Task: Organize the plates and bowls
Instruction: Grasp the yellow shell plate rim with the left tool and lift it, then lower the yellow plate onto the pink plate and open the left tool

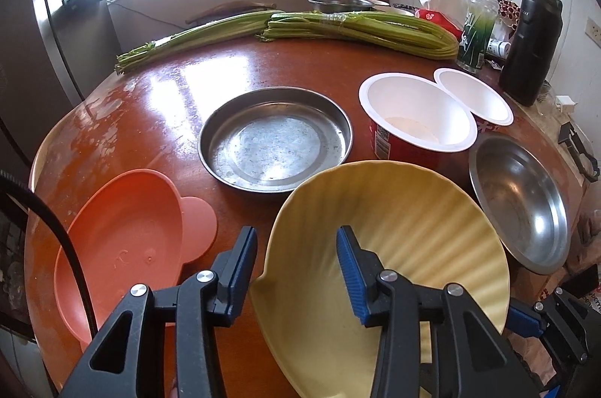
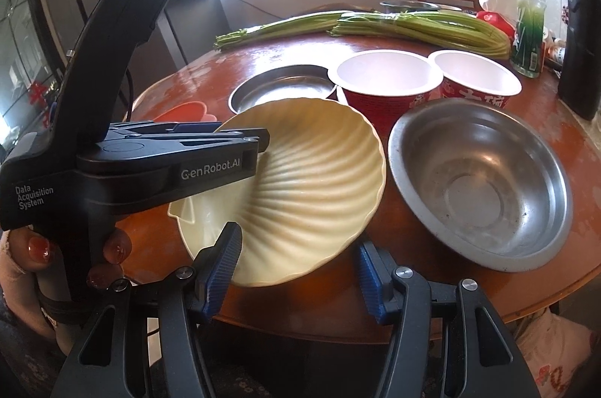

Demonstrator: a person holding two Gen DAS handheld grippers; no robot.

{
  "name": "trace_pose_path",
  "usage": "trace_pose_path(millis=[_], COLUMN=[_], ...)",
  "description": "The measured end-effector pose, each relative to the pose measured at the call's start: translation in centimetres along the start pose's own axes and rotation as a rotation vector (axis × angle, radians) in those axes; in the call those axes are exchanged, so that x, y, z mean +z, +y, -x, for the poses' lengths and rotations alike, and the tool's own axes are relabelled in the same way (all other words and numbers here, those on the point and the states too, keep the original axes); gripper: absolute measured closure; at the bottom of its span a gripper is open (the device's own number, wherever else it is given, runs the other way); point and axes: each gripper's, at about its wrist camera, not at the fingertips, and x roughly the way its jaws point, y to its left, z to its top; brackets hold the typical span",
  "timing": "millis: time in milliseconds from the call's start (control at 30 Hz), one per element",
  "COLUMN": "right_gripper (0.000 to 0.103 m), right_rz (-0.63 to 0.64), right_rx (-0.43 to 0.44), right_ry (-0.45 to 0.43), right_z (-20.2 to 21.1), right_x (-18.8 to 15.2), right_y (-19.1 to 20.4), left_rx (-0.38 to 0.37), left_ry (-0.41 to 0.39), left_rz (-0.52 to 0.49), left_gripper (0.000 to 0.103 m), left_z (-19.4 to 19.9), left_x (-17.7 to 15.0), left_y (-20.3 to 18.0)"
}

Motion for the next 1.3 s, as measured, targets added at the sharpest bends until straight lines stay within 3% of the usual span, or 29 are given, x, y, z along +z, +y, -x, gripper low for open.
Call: trace_pose_path(millis=[367, 833, 1133, 1300], right_gripper=[0.042, 0.041, 0.041, 0.041], right_rz=[0.062, 0.170, 0.210, 0.212], right_rx=[0.059, 0.166, 0.197, 0.145], right_ry=[-0.025, -0.054, -0.040, -0.021], right_z=[0.8, -1.5, -4.5, -6.7], right_x=[1.4, 5.9, 6.8, 6.6], right_y=[3.6, 12.4, 16.6, 17.8], left_rx=[0.043, 0.177, 0.168, 0.166], left_ry=[-0.058, -0.074, -0.056, -0.027], left_rz=[0.053, 0.166, 0.186, 0.184], left_gripper=[0.059, 0.059, 0.059, 0.059], left_z=[3.8, 6.7, 5.5, 3.1], left_x=[-0.6, -0.3, 0.3, 0.6], left_y=[3.3, 13.2, 17.2, 18.0])
